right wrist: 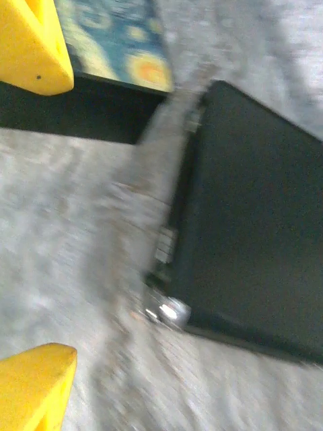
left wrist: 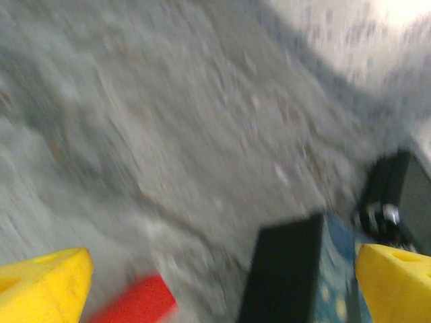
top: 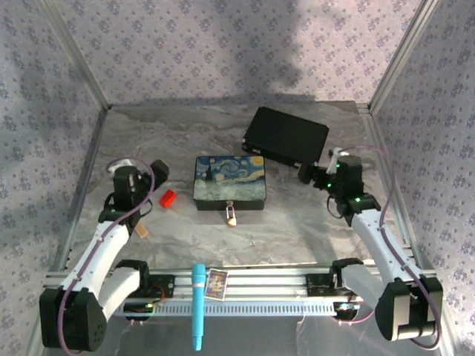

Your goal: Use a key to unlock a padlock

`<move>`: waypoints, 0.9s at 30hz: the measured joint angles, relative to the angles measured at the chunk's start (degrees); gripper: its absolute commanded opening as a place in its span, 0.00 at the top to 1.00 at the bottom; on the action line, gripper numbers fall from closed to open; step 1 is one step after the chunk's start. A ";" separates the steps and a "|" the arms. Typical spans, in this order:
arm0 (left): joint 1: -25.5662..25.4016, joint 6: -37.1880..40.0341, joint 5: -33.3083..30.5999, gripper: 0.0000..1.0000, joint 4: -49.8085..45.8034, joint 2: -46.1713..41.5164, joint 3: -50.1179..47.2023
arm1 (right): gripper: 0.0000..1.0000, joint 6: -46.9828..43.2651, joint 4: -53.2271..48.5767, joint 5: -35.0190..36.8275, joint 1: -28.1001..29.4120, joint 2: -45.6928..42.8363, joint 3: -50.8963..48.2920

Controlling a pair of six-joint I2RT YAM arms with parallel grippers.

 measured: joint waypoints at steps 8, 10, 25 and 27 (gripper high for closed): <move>-26.86 -12.15 -2.34 0.00 -8.41 -0.74 0.46 | 0.24 10.12 -7.06 7.32 26.21 0.17 -1.60; -30.75 -14.91 -2.89 0.00 -8.83 -0.70 -0.02 | 0.29 13.05 -7.93 9.79 31.95 1.14 -2.56; -36.83 -22.08 -5.88 0.06 -12.68 -2.49 -1.46 | 0.50 28.85 -5.18 17.62 55.84 22.95 -0.17; -37.11 -22.23 -5.86 0.06 -12.46 -2.49 -2.14 | 0.52 29.57 -5.22 18.49 57.42 25.18 1.62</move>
